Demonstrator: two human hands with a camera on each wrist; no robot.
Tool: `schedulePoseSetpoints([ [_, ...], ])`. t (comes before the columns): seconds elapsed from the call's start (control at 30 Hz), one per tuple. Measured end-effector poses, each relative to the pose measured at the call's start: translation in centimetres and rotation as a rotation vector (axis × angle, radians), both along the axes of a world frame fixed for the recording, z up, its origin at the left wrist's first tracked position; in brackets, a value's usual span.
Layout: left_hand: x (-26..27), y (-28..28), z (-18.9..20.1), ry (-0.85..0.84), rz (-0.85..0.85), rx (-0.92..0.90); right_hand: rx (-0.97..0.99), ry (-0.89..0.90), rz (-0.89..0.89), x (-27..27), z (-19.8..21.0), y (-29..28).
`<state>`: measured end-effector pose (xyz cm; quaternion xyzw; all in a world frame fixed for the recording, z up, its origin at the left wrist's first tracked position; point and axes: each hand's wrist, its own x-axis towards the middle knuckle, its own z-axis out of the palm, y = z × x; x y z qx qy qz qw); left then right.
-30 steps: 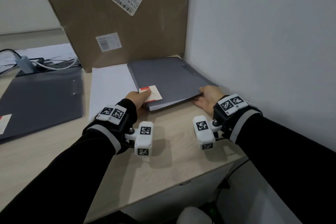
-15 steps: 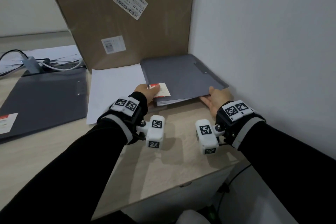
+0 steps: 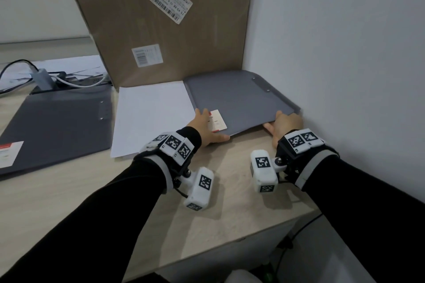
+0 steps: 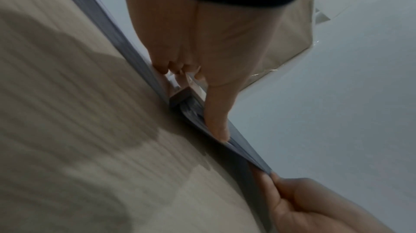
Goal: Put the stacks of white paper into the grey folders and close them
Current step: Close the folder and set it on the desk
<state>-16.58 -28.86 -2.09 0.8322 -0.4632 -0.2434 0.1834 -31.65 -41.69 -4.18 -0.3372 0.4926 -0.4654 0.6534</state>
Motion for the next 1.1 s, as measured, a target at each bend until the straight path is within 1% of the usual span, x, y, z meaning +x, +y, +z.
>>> schedulePoseSetpoints([
  [0.1,0.8,0.5,-0.1,0.055,0.01,-0.01,-0.042,0.18,-0.081,-0.4,0.1,-0.2],
  [0.13,1.0,0.7,0.1,0.053,0.004,0.006,-0.056,0.238,-0.049,-0.5,0.2,-0.1],
  [0.17,1.1,0.9,0.3,0.04,-0.002,0.019,-0.084,0.351,-0.008,-0.6,0.4,0.2],
  [0.23,1.4,1.0,0.4,-0.033,-0.034,0.049,-0.159,0.562,0.09,-0.7,0.2,0.4],
  [0.33,1.7,1.4,0.8,-0.207,-0.094,0.091,-0.249,0.819,0.143,-0.9,0.0,0.4],
  [0.4,2.4,1.7,1.0,-0.233,-0.089,0.103,-0.265,0.863,0.16,-1.1,-0.1,0.5],
  [0.47,3.2,2.1,1.0,-0.237,-0.108,0.128,-0.324,1.006,0.198,-1.1,-0.1,0.7],
  [0.53,3.7,2.4,0.7,-0.209,-0.123,0.143,-0.354,1.078,0.237,-1.0,0.0,0.7],
  [0.63,4.2,2.6,0.3,-0.215,-0.153,0.157,-0.378,1.151,0.252,-1.2,0.1,0.8],
  [0.7,4.5,2.7,0.1,-0.246,-0.185,0.175,-0.365,1.15,0.256,-0.8,0.3,1.1],
  [0.77,4.9,2.7,-0.3,-0.264,-0.199,0.176,-0.343,1.137,0.302,-0.2,0.7,1.1],
  [0.83,5.1,2.8,-0.4,-0.263,-0.208,0.182,-0.362,1.181,0.319,0.1,0.7,0.8],
  [0.9,5.3,2.6,-0.7,-0.251,-0.193,0.176,-0.374,1.169,0.276,0.0,0.9,0.8],
  [0.97,5.3,2.5,-0.5,-0.229,-0.168,0.175,-0.358,1.158,0.297,0.0,1.0,1.1],
  [1.0,5.0,2.5,-0.3,-0.211,-0.148,0.162,-0.384,1.213,0.318,0.0,0.7,0.9],
  [1.03,4.8,2.4,-0.2,-0.194,-0.127,0.147,-0.379,1.17,0.301,0.2,0.6,0.7],
  [1.07,4.5,2.3,-0.1,-0.186,-0.118,0.127,-0.388,1.176,0.301,0.2,0.5,0.6],
  [1.1,4.1,2.2,0.1,-0.184,-0.113,0.109,-0.363,1.128,0.28,0.3,0.6,0.7],
])
